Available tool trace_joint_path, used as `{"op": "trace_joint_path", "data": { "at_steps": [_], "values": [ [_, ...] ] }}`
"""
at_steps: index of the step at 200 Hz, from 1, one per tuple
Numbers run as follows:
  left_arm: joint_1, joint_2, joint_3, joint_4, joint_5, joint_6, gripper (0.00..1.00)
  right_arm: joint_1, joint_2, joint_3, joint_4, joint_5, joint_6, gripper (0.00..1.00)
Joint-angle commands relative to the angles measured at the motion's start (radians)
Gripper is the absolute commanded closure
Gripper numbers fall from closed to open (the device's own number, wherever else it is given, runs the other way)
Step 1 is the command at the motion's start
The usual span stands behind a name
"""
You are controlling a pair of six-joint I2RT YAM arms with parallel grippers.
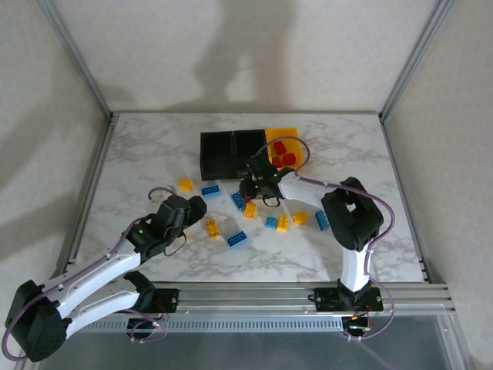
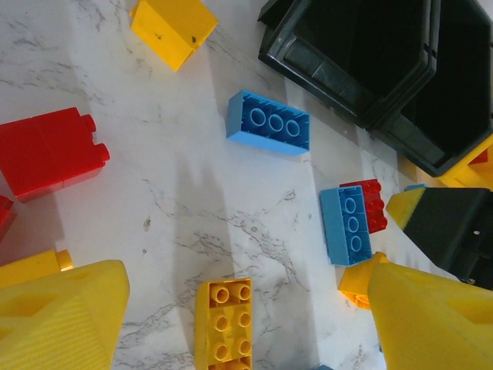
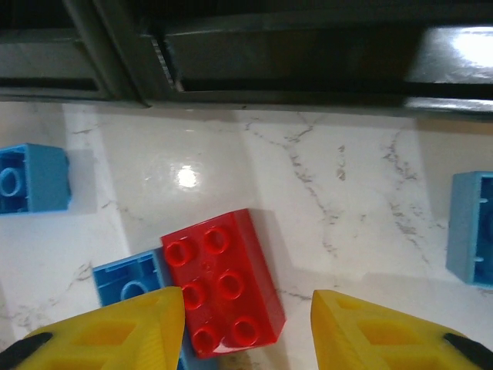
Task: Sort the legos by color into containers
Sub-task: Move the lego to the center of the table.
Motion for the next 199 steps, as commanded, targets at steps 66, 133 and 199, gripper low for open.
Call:
{"op": "trace_joint_path", "data": {
  "at_steps": [66,133,199],
  "values": [
    [0.007,-0.026,-0.018,-0.005,-0.006,-0.019,0.19,-0.043,0.001,-0.049,-0.041,0.055,0.025,0.54],
    [0.007,0.017,-0.022,0.04,0.012,-0.013,0.19,-0.096,-0.15,-0.141,-0.054,0.098,0.017,0.48],
    [0.007,0.016,-0.016,0.065,0.052,0.0,0.19,-0.065,-0.12,-0.084,-0.065,0.074,-0.005,0.43]
  ]
}}
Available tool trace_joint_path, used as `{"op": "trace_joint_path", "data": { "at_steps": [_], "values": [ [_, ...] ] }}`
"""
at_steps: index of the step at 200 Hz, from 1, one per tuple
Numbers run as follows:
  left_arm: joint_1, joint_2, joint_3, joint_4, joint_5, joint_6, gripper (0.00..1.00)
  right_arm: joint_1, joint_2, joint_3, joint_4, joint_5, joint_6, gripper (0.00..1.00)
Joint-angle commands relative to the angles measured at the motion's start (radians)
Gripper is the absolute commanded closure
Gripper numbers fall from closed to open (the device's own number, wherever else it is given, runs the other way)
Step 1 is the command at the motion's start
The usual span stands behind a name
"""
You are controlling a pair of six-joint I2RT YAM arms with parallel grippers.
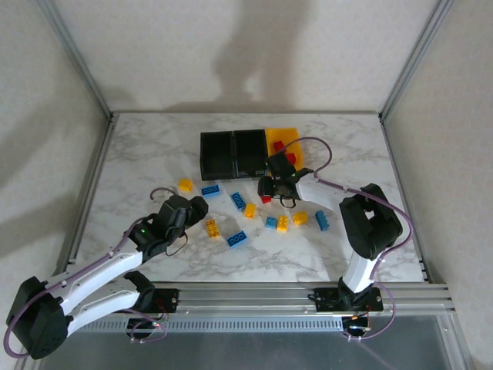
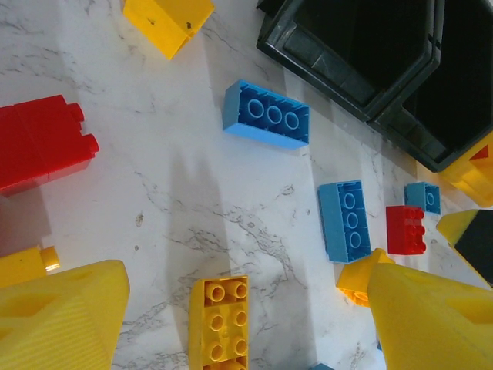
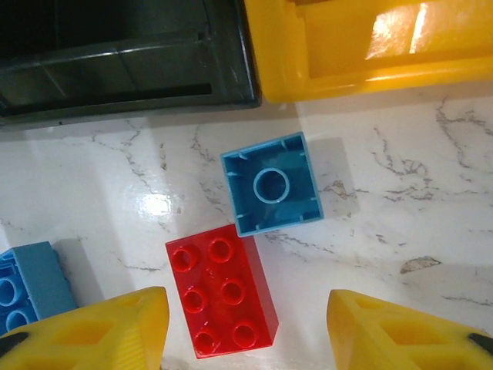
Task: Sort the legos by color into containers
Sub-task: Move the lego to the center of the table, then pick up the lego from the center of the table, then place the lego in the container.
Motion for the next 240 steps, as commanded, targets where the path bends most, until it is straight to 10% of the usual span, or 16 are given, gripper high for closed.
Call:
{"op": "trace_joint_path", "data": {
  "at_steps": [1,60,106,240],
  "values": [
    [0.008,-0.015,-0.007,0.03,0.034,0.011,0.19,0.027,0.029,0.045,-0.023,-0.008,-0.016,0.43],
    [0.005,-0.037,-0.009,0.043,0.057,0.027,0.18,0.04,0.132,0.06,-0.014,-0.012,-0.005,0.51],
    [0.004,-0.038,-0.015,0.049,0.055,0.024,0.18,0.043,0.072,0.081,-0.057,0.004,-0.03,0.76],
    [-0.01,-0.003,-0.001,0.068,0.061,0.013,0.18,-0.205,0.227,0.447,-0.083,0.022,-0.082,0.73]
  ]
}}
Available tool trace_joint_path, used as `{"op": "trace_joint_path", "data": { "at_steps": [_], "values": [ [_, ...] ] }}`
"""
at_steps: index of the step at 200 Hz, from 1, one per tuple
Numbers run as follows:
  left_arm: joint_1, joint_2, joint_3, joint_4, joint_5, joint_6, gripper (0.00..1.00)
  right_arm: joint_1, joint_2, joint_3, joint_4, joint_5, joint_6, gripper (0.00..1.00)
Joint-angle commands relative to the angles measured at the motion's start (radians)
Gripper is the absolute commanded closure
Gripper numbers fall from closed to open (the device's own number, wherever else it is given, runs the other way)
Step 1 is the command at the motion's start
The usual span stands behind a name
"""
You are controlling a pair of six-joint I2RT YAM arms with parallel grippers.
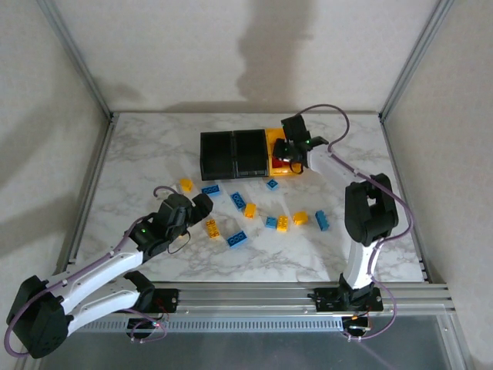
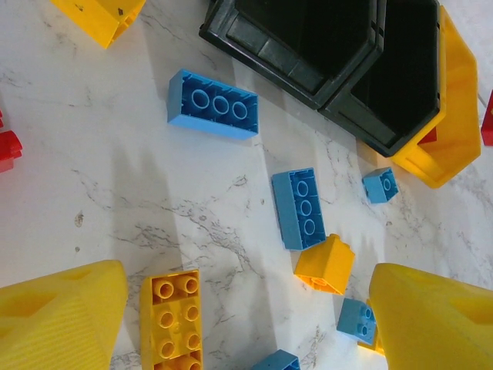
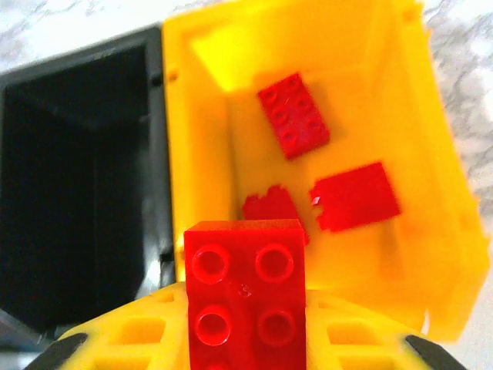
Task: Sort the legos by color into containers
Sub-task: Place the lego in the container, then pick up the lego from the middle-left of the table.
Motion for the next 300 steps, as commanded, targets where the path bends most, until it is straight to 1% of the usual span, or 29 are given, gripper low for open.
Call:
{"op": "trace_joint_path", "data": {
  "at_steps": [1,24,43,56,71,93,118,154,185,210,228,251,266,276,300],
  "values": [
    [-0.007,-0.009,-0.002,-0.012,-0.01,-0.003,0.18,-0.013,0.1,0.079,0.0,0.01,-0.01,0.73],
    [-0.01,-0.019,-0.002,-0.024,-0.014,-0.006,0.18,-0.017,0.186,0.148,-0.014,-0.008,-0.008,0.72],
    [-0.012,-0.035,0.008,-0.047,-0.031,-0.008,0.18,-0.016,0.209,0.159,-0.011,-0.019,-0.002,0.69],
    [-0.01,-0.048,0.015,-0.065,-0.041,-0.009,0.18,-0.017,0.202,0.154,-0.008,-0.034,0.003,0.56],
    [-0.011,-0.059,0.025,-0.093,-0.057,-0.013,0.18,-0.018,0.169,0.135,0.001,-0.031,0.005,0.47],
    [-0.01,-0.08,0.033,-0.127,-0.085,-0.015,0.17,-0.018,0.114,0.118,0.0,-0.02,0.001,0.44],
    [-0.001,-0.087,0.049,-0.179,-0.118,-0.019,0.16,-0.018,0.051,0.101,-0.007,-0.019,0.0,0.44],
    [0.04,-0.058,0.092,-0.316,-0.184,-0.038,0.17,0.002,-0.119,-0.021,0.029,-0.07,0.007,0.45],
    [0.103,-0.011,0.11,-0.362,-0.197,-0.009,0.2,0.076,-0.278,-0.162,0.065,-0.109,-0.024,0.46],
    [0.174,0.056,0.132,-0.387,-0.201,0.037,0.21,0.13,-0.383,-0.276,0.092,-0.131,-0.024,0.46],
    [0.193,0.117,0.158,-0.415,-0.253,0.04,0.22,0.159,-0.448,-0.355,0.107,-0.129,-0.009,0.46],
    [0.213,0.182,0.17,-0.386,-0.266,0.058,0.21,0.172,-0.505,-0.43,0.103,-0.128,0.016,0.46],
    [0.244,0.226,0.156,-0.329,-0.223,0.083,0.2,0.176,-0.538,-0.469,0.098,-0.131,0.032,0.46],
    [0.263,0.259,0.15,-0.298,-0.201,0.1,0.23,0.177,-0.552,-0.484,0.091,-0.136,0.04,0.46],
    [0.281,0.334,0.16,-0.258,-0.19,0.127,0.23,0.181,-0.582,-0.514,0.084,-0.128,0.051,0.46]
  ]
}}
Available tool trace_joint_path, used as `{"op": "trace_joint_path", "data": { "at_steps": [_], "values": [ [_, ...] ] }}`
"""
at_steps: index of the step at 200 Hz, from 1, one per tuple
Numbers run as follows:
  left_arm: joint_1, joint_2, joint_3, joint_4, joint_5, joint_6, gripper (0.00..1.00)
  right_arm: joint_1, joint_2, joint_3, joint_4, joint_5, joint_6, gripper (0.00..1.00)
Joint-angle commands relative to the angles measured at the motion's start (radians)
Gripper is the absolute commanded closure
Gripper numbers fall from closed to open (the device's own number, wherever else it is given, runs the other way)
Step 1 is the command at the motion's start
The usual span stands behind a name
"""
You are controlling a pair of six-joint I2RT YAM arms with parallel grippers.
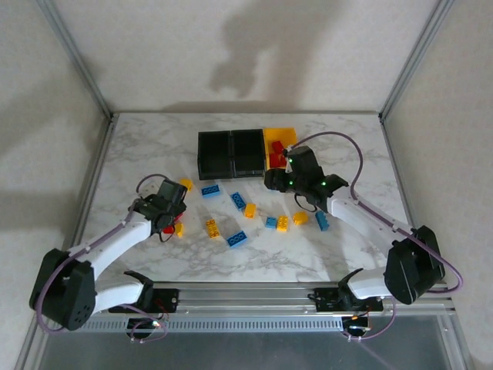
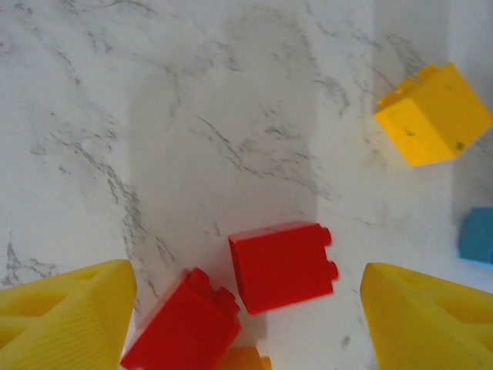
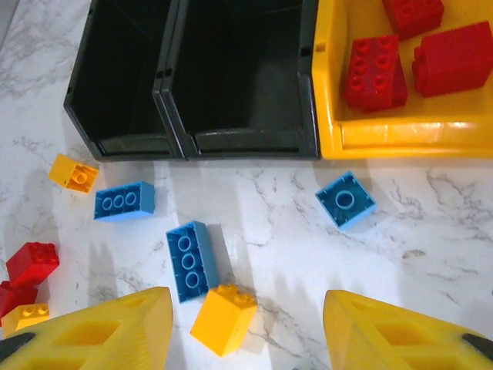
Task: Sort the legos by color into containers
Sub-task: Pick up the lego from the middle-left of the table.
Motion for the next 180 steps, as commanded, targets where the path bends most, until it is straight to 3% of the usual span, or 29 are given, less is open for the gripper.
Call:
{"op": "trace_joint_path", "data": {
  "at_steps": [1,79,133,180],
  "values": [
    [0.021,0.058,0.02,0.051,0.017,0.058,0.23,0.013,-0.047,-0.03,-0.003,-0.01,0.027,0.46],
    [0.049,0.201,0.049,0.133,0.072,0.121,0.24,0.013,-0.06,-0.071,0.018,-0.006,0.047,0.48],
    [0.107,0.295,0.095,0.13,0.132,0.206,0.42,0.013,-0.073,-0.078,-0.006,0.029,0.047,0.48],
    [0.101,0.296,0.088,0.13,0.189,0.212,0.36,0.013,-0.083,-0.082,-0.016,0.051,0.041,0.48]
  ]
}}
